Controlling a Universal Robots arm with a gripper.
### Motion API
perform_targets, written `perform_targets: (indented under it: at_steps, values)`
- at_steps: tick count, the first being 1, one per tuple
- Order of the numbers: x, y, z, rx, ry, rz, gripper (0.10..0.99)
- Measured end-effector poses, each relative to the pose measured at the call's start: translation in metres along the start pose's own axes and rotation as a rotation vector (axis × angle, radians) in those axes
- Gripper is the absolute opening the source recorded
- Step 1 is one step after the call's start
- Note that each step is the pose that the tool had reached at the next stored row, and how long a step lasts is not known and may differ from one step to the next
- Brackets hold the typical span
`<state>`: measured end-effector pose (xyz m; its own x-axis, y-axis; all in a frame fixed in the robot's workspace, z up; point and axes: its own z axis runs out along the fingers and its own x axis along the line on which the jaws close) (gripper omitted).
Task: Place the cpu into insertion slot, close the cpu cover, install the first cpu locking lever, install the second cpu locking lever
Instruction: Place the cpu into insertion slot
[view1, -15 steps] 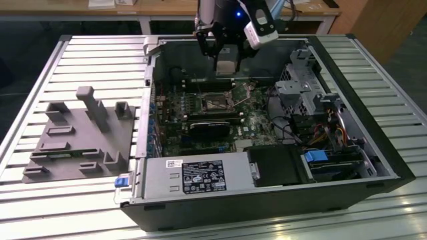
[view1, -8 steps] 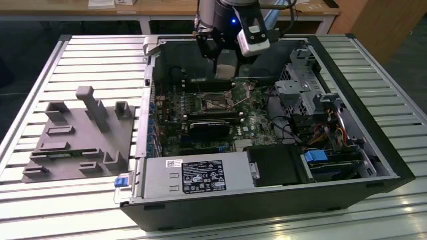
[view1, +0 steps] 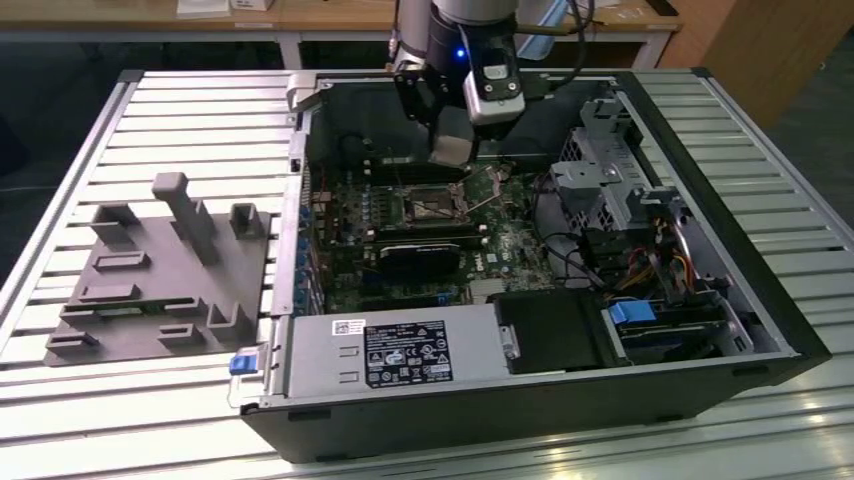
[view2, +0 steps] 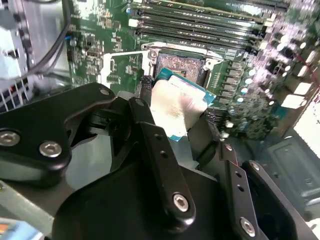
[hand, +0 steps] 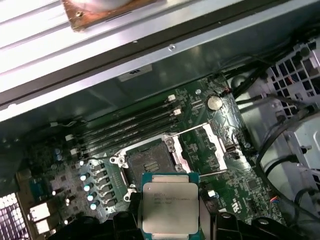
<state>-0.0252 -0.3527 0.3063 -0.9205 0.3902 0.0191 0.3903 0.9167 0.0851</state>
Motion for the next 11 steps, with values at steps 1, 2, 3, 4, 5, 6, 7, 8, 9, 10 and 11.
perform_targets:
  at_steps: [1,2,3,4,5,6,7,8,9,10,11]
  values:
    - [0.0000,-0.0001,0.0014,0.000,-0.0015,0.018,0.537]
    - [-0.0001,-0.0002,0.0028,-0.001,-0.0031,0.036,0.537]
    - [-0.0001,-0.0004,0.0044,-0.001,-0.0047,0.055,0.537]
    - [-0.0001,-0.0005,0.0059,-0.001,-0.0063,0.073,0.537]
    - [-0.0001,-0.0006,0.0074,-0.002,-0.0078,0.091,0.537]
    - [-0.0002,-0.0007,0.0089,-0.002,-0.0093,0.108,0.537]
    - [-0.0002,-0.0008,0.0104,-0.002,-0.0109,0.126,0.537]
    - [-0.0002,-0.0010,0.0119,-0.003,-0.0124,0.144,0.537]
    - [-0.0002,-0.0011,0.0134,-0.003,-0.0140,0.162,0.537]
    - [-0.0003,-0.0012,0.0151,-0.003,-0.0157,0.182,0.537]
    - [-0.0003,-0.0014,0.0166,-0.003,-0.0173,0.200,0.537]
